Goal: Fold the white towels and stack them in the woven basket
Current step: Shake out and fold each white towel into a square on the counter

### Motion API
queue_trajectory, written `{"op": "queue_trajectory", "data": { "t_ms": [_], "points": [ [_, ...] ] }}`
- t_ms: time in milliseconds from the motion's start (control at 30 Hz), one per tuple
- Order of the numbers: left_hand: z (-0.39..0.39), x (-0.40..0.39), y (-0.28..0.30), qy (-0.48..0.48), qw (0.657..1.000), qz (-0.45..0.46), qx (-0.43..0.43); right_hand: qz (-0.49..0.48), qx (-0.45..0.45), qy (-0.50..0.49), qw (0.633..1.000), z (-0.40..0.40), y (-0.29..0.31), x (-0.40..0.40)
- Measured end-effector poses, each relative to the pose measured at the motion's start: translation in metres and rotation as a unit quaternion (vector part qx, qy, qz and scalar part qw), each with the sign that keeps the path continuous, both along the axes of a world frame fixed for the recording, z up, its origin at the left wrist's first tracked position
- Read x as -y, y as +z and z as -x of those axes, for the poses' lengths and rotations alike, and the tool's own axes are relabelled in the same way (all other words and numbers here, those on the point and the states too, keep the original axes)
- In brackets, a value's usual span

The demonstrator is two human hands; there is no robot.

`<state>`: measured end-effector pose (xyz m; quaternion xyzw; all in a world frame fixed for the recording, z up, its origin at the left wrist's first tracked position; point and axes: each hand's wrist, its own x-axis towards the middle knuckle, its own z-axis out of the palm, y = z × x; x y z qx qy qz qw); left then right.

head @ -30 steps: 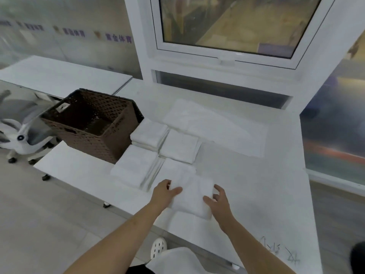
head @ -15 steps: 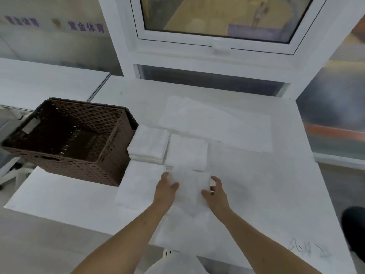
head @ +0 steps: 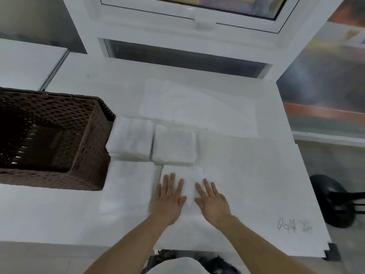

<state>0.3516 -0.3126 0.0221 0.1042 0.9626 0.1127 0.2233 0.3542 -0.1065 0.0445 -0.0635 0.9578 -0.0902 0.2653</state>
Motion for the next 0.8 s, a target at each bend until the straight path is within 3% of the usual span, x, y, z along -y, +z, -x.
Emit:
{"op": "queue_trajectory", "data": {
  "t_ms": [233,367,600,800],
  "points": [
    [0.0,-0.008,-0.002,0.033,0.999,0.0,0.008,-0.004,0.036,-0.024,0.999,0.005,-0.005,-0.003],
    [0.003,-0.017,0.009,0.051,0.999,0.014,-0.004,0.061,0.059,-0.044,0.995,0.01,0.002,-0.014],
    [0.05,-0.047,0.028,0.08,0.988,0.03,-0.129,0.08,-0.082,-0.083,0.99,0.047,0.023,-0.073],
    [0.11,-0.132,0.043,0.068,0.989,-0.013,-0.131,0.07,-0.134,-0.129,0.98,0.093,0.038,-0.154]
  ]
}}
